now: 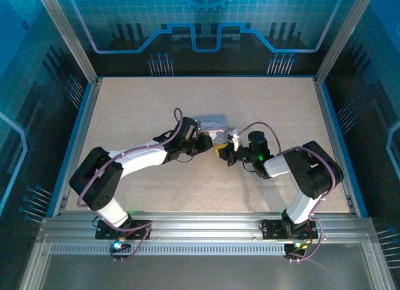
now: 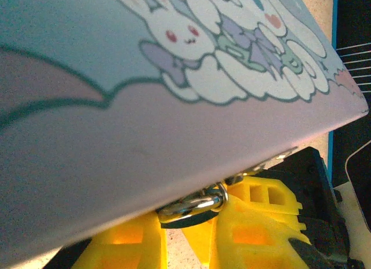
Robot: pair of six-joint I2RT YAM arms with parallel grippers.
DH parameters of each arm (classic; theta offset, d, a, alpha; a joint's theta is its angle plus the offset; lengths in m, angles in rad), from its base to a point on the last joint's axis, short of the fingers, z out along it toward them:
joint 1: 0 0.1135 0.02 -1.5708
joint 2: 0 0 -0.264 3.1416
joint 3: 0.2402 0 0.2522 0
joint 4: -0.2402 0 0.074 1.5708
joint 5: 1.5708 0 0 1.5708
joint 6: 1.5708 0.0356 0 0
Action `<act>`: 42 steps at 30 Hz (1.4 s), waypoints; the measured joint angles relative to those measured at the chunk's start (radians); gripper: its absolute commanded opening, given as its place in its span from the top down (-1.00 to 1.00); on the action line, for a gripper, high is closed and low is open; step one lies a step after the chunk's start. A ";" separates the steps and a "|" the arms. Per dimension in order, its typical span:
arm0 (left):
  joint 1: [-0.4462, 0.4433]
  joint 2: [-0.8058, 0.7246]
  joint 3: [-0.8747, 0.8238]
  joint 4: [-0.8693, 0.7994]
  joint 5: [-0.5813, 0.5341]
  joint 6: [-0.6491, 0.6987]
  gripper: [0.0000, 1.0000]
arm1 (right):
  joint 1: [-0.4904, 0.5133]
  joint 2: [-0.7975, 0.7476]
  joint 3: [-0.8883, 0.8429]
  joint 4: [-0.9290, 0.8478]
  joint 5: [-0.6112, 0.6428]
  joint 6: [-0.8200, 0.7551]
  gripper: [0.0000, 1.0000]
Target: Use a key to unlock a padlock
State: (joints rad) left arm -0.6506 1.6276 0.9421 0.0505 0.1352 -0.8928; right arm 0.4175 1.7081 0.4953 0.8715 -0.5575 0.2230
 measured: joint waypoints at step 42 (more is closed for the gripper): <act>0.007 0.006 0.000 -0.002 -0.010 -0.018 0.71 | 0.026 0.013 0.036 -0.053 0.027 -0.040 1.00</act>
State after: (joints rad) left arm -0.6437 1.6337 0.9421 0.0486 0.1257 -0.9108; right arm 0.4435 1.7214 0.5316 0.8185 -0.5308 0.1825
